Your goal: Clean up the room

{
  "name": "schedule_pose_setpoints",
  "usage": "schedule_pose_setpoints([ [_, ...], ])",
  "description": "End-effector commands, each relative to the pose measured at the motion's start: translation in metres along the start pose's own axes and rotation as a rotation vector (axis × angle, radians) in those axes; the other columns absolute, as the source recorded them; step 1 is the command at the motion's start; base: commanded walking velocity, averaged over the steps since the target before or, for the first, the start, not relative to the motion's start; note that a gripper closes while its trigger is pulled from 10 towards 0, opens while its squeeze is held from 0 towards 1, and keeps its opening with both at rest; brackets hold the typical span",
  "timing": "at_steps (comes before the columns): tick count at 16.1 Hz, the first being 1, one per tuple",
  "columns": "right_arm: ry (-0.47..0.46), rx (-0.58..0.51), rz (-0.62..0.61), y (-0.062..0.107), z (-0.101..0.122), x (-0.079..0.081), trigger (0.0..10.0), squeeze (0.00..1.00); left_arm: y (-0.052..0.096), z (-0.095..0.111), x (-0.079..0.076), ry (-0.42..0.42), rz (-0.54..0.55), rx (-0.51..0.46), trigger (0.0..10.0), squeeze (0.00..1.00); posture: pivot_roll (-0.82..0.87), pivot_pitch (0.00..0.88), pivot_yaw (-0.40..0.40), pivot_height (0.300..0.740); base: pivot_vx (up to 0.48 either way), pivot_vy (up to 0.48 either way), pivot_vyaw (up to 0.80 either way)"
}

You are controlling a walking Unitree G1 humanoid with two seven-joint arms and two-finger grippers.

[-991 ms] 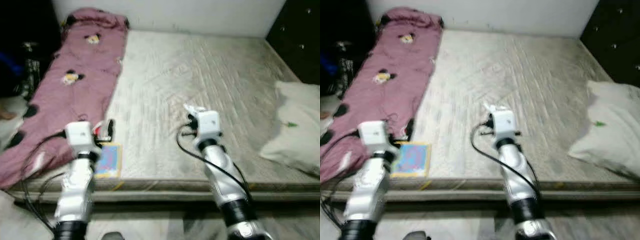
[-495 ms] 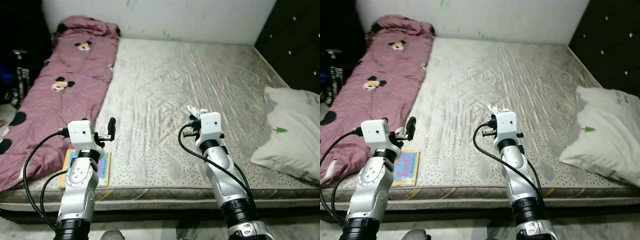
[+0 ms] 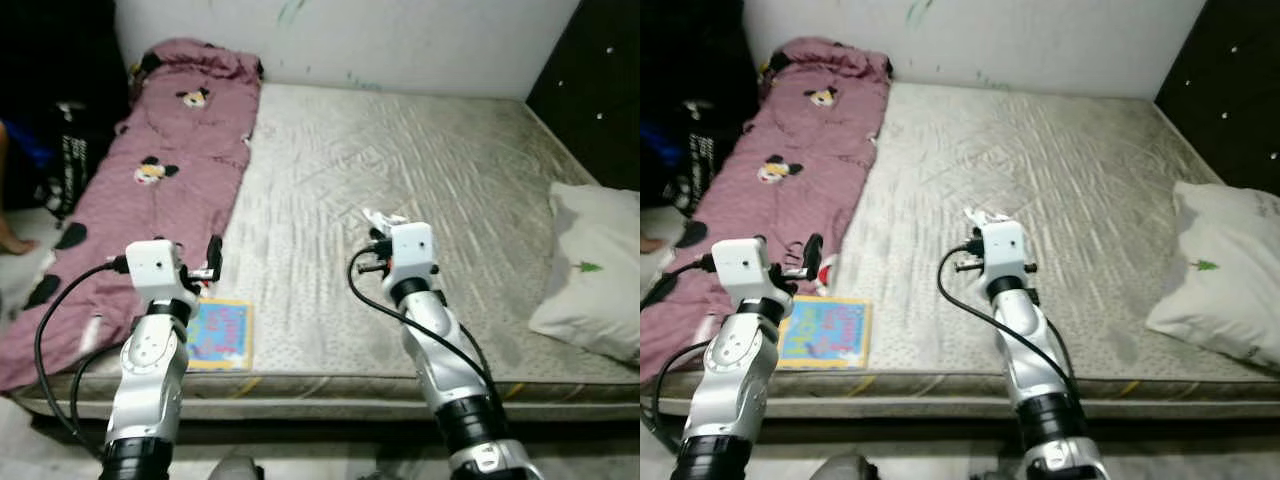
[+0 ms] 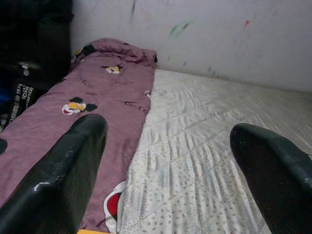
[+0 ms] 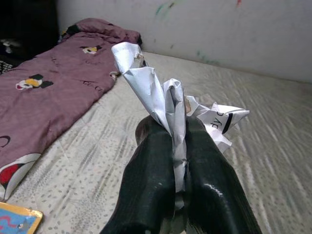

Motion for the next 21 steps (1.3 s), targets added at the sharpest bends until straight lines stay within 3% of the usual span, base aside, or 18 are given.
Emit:
schedule_pose_setpoints([
  [1, 0.004, 0.016, -0.029, 0.0011, -0.0034, -0.0127, 10.0, 0.00, 0.0006, -0.0060, -0.0078, 0.002, -0.016, 0.025, 10.0, 0.00, 0.09, 0.000, -0.054, 0.740, 0.000, 0.480, 0.00],
  [12, 0.013, 0.014, -0.014, -0.0001, -0.0028, -0.0104, 10.0, 0.00, -0.0005, -0.0064, -0.0077, -0.001, -0.010, 0.027, 10.0, 0.00, 0.09, 0.000, -0.060, 0.740, 0.000, 0.480, 0.35],
  [17, 0.029, 0.009, 0.000, 0.0000, -0.0025, -0.0074, 10.0, 0.00, -0.0011, -0.0061, -0.0115, 0.002, -0.016, 0.025, 10.0, 0.00, 0.09, 0.000, -0.059, 0.740, 0.000, 0.480, 0.73],
  [21, 0.015, 0.013, 0.000, -0.0004, -0.0033, -0.0072, 10.0, 0.00, -0.0006, -0.0025, -0.0148, 0.010, -0.039, 0.005, 10.0, 0.00, 0.09, 0.000, -0.059, 0.740, 0.000, 0.301, 0.00],
])
Point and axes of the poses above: a point about 5 cm out from each wrist's last joint towards the gripper, its own y axis pointing back from the gripper into the wrist, its own z axis along the axis of the wrist's last joint, x = y × z, the point moved 6 cm from there along -y, pointing out of the wrist towards the gripper, and after that the axes turned 2 degrees about -y, right-handed, at the moved point
